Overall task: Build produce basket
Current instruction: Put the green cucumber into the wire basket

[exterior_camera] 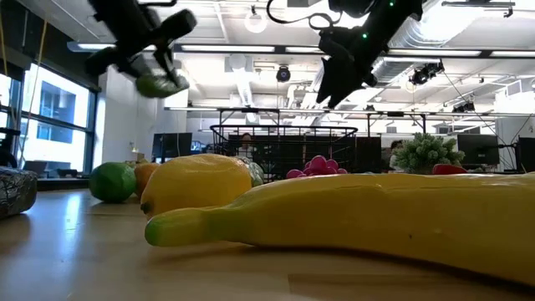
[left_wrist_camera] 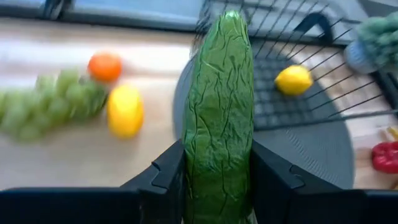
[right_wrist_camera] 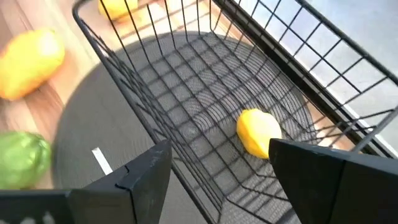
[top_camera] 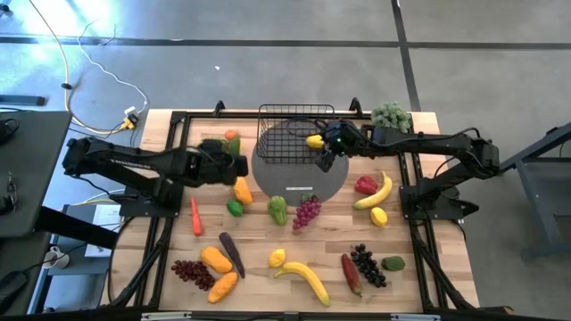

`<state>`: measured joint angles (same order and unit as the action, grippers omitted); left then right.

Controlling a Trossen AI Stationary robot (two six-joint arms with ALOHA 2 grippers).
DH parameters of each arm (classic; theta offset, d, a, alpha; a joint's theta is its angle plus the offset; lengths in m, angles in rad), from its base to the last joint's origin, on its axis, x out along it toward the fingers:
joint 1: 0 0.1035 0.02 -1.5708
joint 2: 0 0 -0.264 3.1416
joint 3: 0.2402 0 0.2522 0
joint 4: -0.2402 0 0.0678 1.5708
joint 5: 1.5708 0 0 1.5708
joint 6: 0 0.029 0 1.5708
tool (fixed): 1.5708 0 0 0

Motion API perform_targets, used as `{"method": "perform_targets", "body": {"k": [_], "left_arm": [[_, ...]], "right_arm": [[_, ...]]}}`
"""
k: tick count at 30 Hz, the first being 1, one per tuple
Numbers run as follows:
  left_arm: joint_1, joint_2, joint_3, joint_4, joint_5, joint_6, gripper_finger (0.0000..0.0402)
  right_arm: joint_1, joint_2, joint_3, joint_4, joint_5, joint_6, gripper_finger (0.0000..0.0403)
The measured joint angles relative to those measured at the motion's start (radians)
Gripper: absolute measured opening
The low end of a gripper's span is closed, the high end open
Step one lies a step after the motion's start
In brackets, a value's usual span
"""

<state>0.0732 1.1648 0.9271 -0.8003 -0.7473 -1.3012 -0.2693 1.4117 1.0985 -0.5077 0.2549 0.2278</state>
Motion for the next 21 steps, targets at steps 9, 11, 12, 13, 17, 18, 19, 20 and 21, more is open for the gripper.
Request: {"method": "perform_targets", "body": {"k": [9, 11, 12, 13, 17, 18, 19, 20, 21], "left_arm": [[0.211, 0.000, 0.034, 0.304, 0.039, 0.447, 0.0120], [0.262, 0.007, 0.034, 0.393, 0.076, 0.537, 0.0120], [0.287, 0.014, 0.034, 0.433, 0.102, 0.579, 0.0120], [0.310, 0.020, 0.034, 0.471, 0.127, 0.620, 0.0120], [0.387, 0.051, 0.034, 0.618, 0.203, 0.757, 0.0120], [0.404, 0.064, 0.034, 0.644, 0.216, 0.781, 0.0120], [0.419, 0.077, 0.034, 0.672, 0.232, 0.805, 0.0120], [0.432, 0.090, 0.034, 0.698, 0.250, 0.822, 0.0120], [0.444, 0.103, 0.034, 0.723, 0.269, 0.838, 0.0120]], "right_arm": [[-0.006, -0.003, 0.000, 0.065, -0.009, 0.044, 0.0252], [-0.006, -0.006, 0.000, 0.069, 0.007, 0.058, 0.0252], [-0.006, -0.006, 0.000, 0.071, 0.020, 0.070, 0.0252], [-0.006, -0.007, 0.000, 0.069, 0.029, 0.085, 0.0252], [-0.008, -0.012, 0.000, 0.082, 0.045, 0.090, 0.0252], [-0.008, -0.011, 0.000, 0.081, 0.048, 0.097, 0.0252], [-0.008, -0.011, 0.000, 0.081, 0.057, 0.113, 0.0252], [-0.008, -0.011, 0.000, 0.081, 0.065, 0.123, 0.0252], [-0.008, -0.011, 0.000, 0.081, 0.073, 0.134, 0.0252]]}}
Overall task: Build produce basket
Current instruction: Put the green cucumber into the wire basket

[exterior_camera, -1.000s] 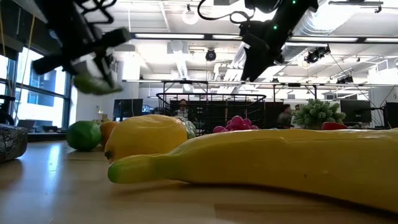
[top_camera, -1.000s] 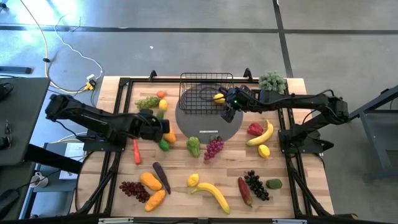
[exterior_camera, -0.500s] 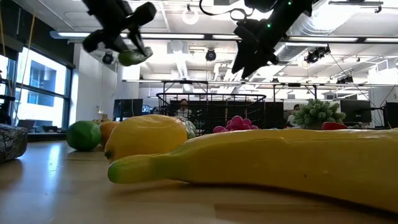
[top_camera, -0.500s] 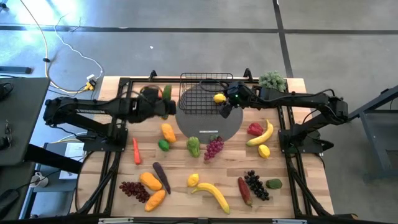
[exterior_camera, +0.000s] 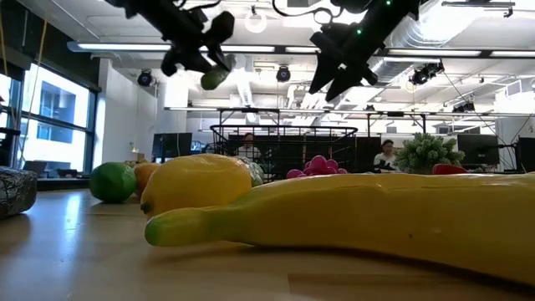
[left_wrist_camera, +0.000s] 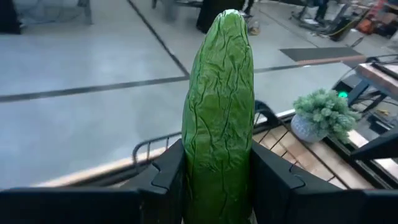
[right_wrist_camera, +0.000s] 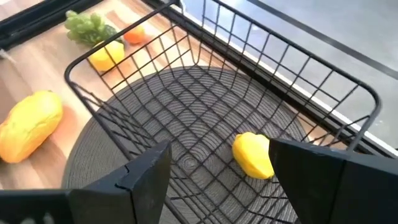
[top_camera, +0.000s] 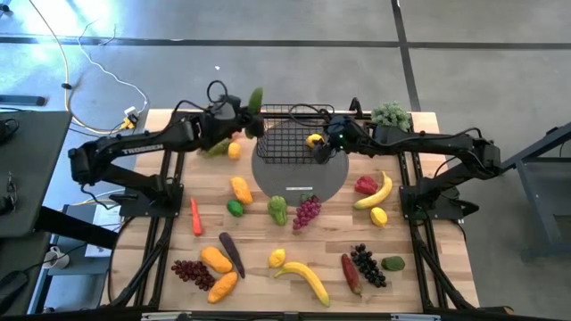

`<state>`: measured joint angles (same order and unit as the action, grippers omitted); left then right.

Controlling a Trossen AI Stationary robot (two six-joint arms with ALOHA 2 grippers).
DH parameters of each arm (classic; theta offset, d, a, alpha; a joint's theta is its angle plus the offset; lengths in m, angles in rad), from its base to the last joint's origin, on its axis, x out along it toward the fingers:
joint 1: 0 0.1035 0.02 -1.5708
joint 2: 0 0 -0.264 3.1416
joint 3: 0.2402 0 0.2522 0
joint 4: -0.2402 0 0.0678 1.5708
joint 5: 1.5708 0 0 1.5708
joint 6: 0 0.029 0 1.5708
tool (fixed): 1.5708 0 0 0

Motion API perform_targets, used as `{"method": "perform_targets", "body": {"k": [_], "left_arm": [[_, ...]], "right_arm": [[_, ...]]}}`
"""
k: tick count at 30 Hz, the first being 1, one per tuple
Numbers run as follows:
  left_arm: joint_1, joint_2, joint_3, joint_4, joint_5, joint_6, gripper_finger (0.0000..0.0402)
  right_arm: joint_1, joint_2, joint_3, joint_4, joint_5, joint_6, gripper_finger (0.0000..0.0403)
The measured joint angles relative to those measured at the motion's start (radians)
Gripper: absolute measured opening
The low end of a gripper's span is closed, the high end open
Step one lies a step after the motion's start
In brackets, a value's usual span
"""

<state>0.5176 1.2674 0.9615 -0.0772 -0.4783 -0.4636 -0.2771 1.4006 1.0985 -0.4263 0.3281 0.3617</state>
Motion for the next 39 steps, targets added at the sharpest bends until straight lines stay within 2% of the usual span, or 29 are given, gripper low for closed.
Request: {"method": "perform_targets", "body": {"k": [10, 25, 39], "left_arm": [[0.052, 0.146, 0.000, 0.139, 0.113, 0.028, 0.0120], [0.050, 0.298, 0.000, 0.210, 0.094, -0.062, 0.0121], [0.044, 0.341, -0.001, 0.194, 0.071, -0.135, 0.0126]], "right_arm": [[0.000, 0.000, 0.000, -0.002, 0.064, 0.088, 0.0252], [0.000, 0.000, 0.000, -0.048, 0.085, 0.138, 0.0252], [0.000, 0.000, 0.000, -0.053, 0.084, 0.131, 0.0252]]}}
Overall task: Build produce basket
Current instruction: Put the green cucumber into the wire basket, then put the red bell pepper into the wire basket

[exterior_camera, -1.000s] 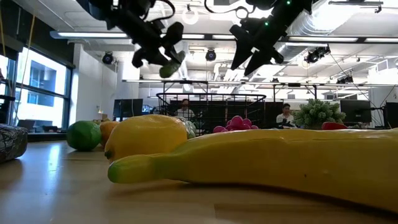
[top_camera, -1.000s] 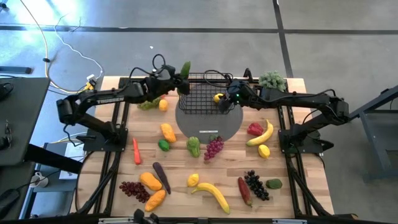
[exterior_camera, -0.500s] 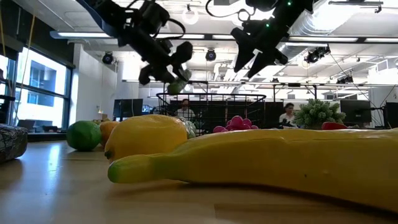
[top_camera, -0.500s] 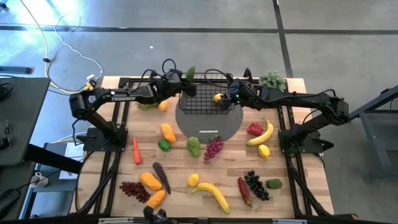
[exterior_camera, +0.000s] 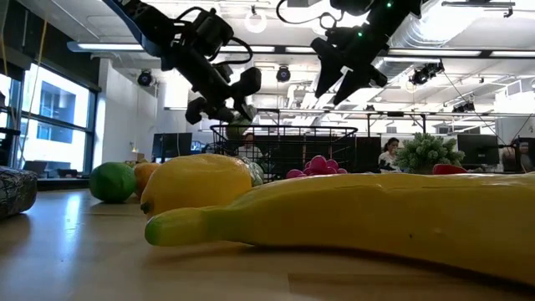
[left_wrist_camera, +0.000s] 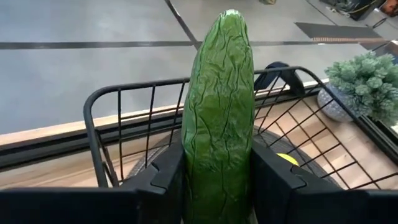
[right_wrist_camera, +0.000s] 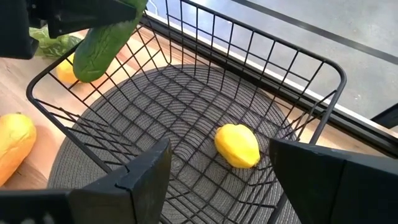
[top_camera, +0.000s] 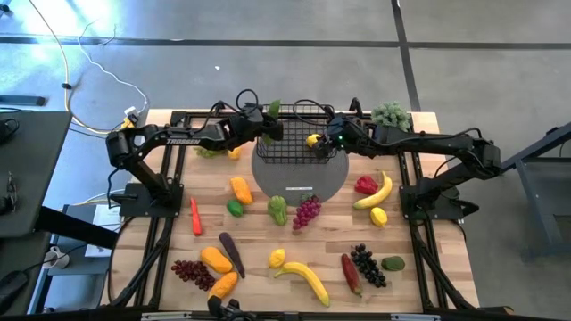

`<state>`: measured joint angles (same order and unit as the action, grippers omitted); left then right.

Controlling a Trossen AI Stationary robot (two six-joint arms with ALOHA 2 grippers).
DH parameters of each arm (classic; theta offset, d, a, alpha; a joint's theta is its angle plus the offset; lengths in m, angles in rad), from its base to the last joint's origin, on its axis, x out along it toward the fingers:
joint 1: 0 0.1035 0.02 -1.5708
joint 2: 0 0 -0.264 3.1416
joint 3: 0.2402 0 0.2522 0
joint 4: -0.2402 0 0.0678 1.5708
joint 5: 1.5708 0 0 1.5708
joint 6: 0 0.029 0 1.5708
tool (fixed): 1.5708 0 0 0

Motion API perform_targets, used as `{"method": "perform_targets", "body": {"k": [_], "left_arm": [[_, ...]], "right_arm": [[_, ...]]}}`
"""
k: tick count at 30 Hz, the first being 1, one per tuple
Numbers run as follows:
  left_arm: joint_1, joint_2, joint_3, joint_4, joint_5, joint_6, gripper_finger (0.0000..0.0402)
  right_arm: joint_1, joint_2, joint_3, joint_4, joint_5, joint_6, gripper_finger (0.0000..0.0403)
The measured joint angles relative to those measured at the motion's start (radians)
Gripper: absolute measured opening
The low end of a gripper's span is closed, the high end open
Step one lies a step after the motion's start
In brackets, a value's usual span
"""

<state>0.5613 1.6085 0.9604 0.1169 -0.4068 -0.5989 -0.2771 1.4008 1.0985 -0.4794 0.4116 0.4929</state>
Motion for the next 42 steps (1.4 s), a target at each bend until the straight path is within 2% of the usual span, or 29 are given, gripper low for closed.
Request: {"method": "perform_targets", "body": {"k": [9, 21, 31, 36, 42], "left_arm": [[0.001, 0.000, 0.000, -0.023, 0.041, 0.000, 0.0157], [0.001, 0.000, 0.000, -0.053, 0.035, 0.016, 0.0209], [0.001, -0.031, 0.000, -0.039, 0.035, 0.045, 0.0215], [0.000, -0.088, 0.000, -0.042, 0.083, 0.045, 0.0215], [-0.021, -0.188, 0.000, -0.073, 0.130, 0.045, 0.0215]], "right_arm": [[0.000, 0.000, 0.000, -0.032, -0.001, -0.004, 0.0252], [0.000, 0.000, 0.000, -0.081, -0.048, -0.003, 0.0252], [0.000, -0.058, 0.000, -0.103, -0.052, -0.030, 0.0252], [0.000, -0.076, 0.000, -0.109, -0.131, -0.030, 0.0252], [0.000, -0.077, 0.000, -0.108, -0.319, -0.020, 0.0252]]}}
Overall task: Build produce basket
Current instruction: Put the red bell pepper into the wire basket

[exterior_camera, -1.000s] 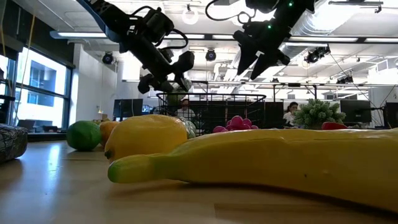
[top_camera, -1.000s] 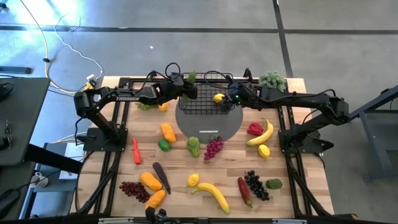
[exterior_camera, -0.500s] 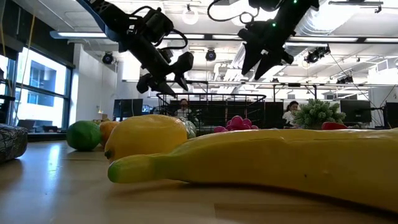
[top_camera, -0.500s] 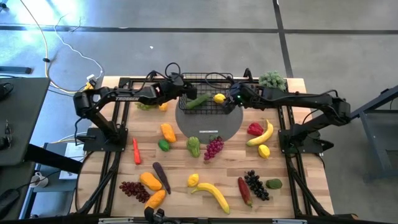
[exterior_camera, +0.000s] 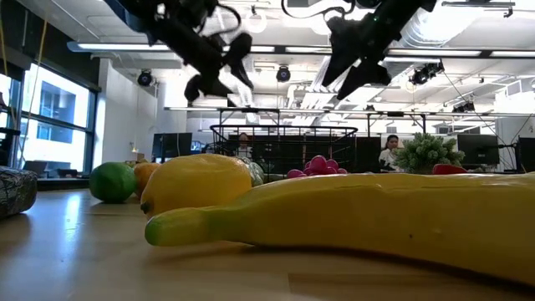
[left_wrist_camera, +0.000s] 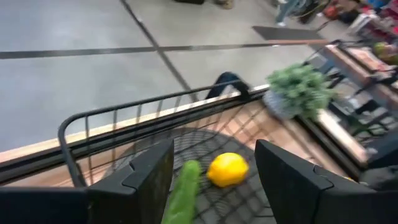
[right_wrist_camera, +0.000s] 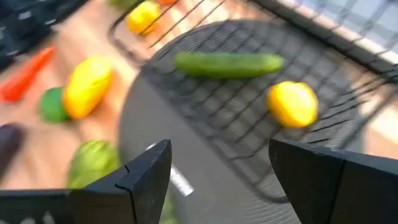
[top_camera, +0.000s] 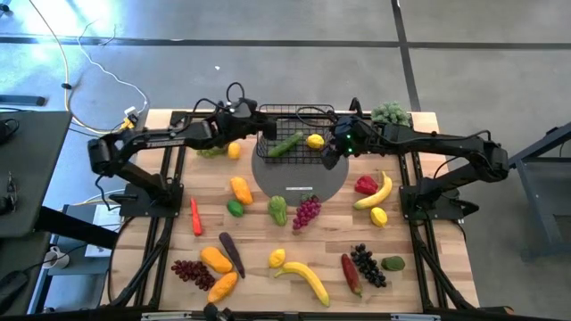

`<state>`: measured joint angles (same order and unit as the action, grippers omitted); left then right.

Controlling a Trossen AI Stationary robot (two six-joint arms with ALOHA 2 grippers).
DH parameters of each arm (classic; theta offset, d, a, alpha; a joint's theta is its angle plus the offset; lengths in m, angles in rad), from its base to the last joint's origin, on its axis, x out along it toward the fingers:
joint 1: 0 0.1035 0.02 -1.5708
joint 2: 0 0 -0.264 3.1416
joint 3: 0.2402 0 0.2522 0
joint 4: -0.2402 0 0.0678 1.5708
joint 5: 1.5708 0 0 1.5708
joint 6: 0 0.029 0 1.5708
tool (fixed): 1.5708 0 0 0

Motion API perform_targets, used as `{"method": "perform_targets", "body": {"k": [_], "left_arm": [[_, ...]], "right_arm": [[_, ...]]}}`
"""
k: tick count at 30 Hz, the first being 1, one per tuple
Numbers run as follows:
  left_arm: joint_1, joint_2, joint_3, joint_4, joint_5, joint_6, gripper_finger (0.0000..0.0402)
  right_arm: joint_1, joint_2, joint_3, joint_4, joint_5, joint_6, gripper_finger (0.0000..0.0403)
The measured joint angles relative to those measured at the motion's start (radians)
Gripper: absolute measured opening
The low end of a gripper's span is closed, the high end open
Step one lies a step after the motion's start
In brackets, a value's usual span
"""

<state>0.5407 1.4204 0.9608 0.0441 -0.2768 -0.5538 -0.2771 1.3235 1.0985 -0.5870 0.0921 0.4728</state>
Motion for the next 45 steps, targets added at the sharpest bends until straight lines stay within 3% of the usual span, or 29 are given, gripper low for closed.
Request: {"method": "perform_targets", "body": {"k": [7, 11, 21, 33, 45], "left_arm": [[-0.073, -0.123, 0.001, -0.143, 0.004, -0.012, 0.0215], [-0.130, -0.177, 0.001, -0.219, 0.004, -0.019, 0.0215], [-0.254, -0.244, 0.000, -0.295, 0.005, -0.019, 0.0215], [-0.341, -0.244, 0.000, -0.345, 0.009, 0.007, 0.0215], [-0.381, -0.243, 0.000, -0.344, 0.008, 0.007, 0.0215]], "right_arm": [[0.003, 0.000, 0.000, -0.043, -0.204, 0.054, 0.0252], [0.023, 0.000, 0.000, -0.117, -0.241, 0.069, 0.0252], [0.079, 0.000, 0.000, -0.324, -0.244, 0.199, 0.0252], [0.128, 0.000, 0.000, -0.545, -0.253, 0.165, 0.0252], [0.156, 0.001, 0.000, -0.697, -0.104, 0.068, 0.0252]]}}
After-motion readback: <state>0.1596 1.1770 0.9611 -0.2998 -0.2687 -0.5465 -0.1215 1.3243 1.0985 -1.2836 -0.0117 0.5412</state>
